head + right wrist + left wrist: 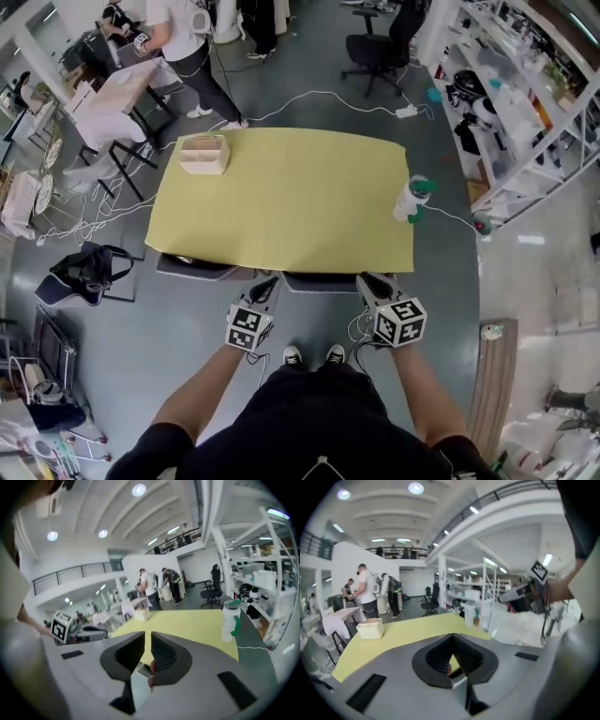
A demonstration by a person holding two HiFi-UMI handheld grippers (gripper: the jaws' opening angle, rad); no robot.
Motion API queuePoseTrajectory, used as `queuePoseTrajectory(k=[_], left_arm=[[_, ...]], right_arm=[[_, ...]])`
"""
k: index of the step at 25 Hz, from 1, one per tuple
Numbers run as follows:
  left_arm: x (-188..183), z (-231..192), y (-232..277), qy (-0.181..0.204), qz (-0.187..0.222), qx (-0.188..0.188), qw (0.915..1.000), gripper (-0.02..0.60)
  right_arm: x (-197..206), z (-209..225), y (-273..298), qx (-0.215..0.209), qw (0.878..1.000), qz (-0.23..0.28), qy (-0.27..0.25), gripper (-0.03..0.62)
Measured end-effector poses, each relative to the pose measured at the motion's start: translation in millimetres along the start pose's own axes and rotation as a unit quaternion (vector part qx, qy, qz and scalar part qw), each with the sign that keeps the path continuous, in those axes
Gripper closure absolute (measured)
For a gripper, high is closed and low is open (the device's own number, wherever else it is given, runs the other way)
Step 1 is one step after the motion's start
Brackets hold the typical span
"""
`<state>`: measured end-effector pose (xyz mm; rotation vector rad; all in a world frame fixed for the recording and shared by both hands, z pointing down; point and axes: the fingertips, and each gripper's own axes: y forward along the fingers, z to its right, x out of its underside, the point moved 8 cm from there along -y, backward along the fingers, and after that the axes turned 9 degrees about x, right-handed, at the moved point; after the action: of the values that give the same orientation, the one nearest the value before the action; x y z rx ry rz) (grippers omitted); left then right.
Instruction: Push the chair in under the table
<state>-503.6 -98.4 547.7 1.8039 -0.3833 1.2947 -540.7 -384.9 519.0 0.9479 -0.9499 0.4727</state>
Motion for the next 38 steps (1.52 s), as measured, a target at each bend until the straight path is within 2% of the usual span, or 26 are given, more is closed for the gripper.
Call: queuePoseTrajectory(k=[2, 5, 10, 13, 25, 38], left_arm=[[-48, -1, -29, -0.034, 0.093, -0.024, 0.9948, 0.571], [-114, 1, -59, -0.019, 0.195, -0.042, 0.9798, 0.572], [-178, 20, -84, 0.026, 0.274, -0.058, 0.9595, 0.572], [-187, 31, -92, 0.035, 0.287, -0.066, 0.9551, 0.572], [-178, 43, -98, 0.037, 0.275, -0.066, 0.9585, 0.572], [-177, 53, -100, 0.033, 0.275, -0.060, 0.9591, 0.572]], right_arm=[[-48, -14, -22, 0.005, 0.996, 0.080, 0.037, 0.554], [-105, -38, -48, 0.007, 0.985, 0.173, 0.026, 0.566], [-141, -63, -83, 0.029, 0.966, 0.256, 0.001, 0.576], [-146, -66, -94, 0.041, 0.961, 0.272, 0.000, 0.579], [-143, -63, -116, 0.082, 0.956, 0.282, -0.008, 0.580], [-143, -64, -126, 0.098, 0.955, 0.278, -0.018, 0.580]])
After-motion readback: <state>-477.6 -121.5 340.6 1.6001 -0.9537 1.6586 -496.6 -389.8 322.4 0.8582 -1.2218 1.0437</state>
